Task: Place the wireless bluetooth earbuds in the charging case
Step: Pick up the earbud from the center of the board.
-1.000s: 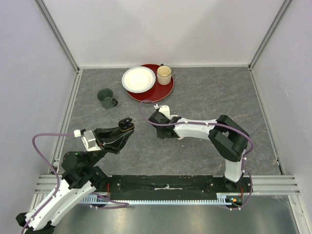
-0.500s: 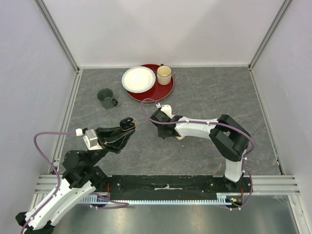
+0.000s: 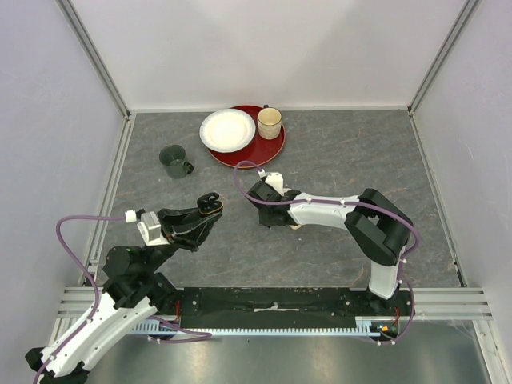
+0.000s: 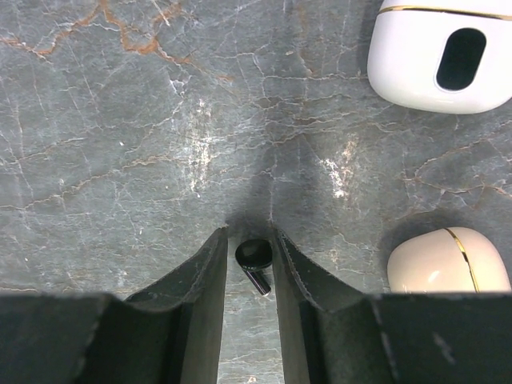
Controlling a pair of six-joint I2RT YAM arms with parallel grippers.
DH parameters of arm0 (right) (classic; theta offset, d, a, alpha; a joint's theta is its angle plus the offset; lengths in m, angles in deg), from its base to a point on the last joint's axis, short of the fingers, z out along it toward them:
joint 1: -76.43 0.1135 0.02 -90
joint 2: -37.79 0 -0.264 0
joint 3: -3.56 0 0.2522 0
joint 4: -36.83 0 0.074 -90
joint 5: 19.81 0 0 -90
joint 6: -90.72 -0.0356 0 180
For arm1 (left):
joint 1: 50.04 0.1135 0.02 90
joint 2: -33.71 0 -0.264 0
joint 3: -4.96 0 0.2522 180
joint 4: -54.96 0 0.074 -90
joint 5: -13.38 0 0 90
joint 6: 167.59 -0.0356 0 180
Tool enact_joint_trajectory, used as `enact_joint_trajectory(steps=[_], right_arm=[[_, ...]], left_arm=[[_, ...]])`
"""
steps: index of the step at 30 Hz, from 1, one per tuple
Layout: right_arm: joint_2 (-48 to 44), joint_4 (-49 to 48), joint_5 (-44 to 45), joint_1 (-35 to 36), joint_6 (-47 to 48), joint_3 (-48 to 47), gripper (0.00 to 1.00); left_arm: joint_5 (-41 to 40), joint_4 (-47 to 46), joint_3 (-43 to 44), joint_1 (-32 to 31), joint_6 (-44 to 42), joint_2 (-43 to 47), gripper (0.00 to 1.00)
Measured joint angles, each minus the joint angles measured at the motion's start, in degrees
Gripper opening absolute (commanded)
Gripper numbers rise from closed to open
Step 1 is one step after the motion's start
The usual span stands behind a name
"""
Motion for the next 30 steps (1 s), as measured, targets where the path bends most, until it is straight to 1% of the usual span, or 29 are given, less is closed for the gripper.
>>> enact_joint_trajectory(steps=[11,12,14,17,20,23,27,30], right_arm=[[0.0,0.9,1.9,1.1,-0.6,0.0,0.36],[0.0,1.0,1.9,1.1,-0.6,0.0,0.33],[0.0,1.2,1.9,1.2,-0.6,0.0,0.32],[0.0,1.6,2.1,1.2,-0.7,-0.1,0.27],[0.1,1.7,2.1,1.2,-0.8,-0.1,0.19],[0.1,1.8,2.0,1.2,-0.8,-0.1,0.13],[-0.2,1.8,2.0,1.2,-1.1,-0.1,0.10],[-2.1,2.4,1.6,1.2,-1.3,1.5,0.07]], left_arm=[[0.0,-0.4,0.0,0.0,0.1,0.0,0.02],[0.0,-0.4,0.0,0.0,0.3,0.0,0.02],[0.0,-0.4,0.0,0.0,0.4,0.0,0.02],[0.0,-0.4,0.0,0.0,0.5,0.0,0.02],[0.0,-0.4,0.0,0.0,0.6,0.0,0.02],[0.0,-0.4,0.0,0.0,0.9,0.0,0.02],[0.0,-0.4,0.0,0.0,0.9,0.0,0.02],[-0.1,-0.5,0.0,0.0,1.0,-0.1,0.02]])
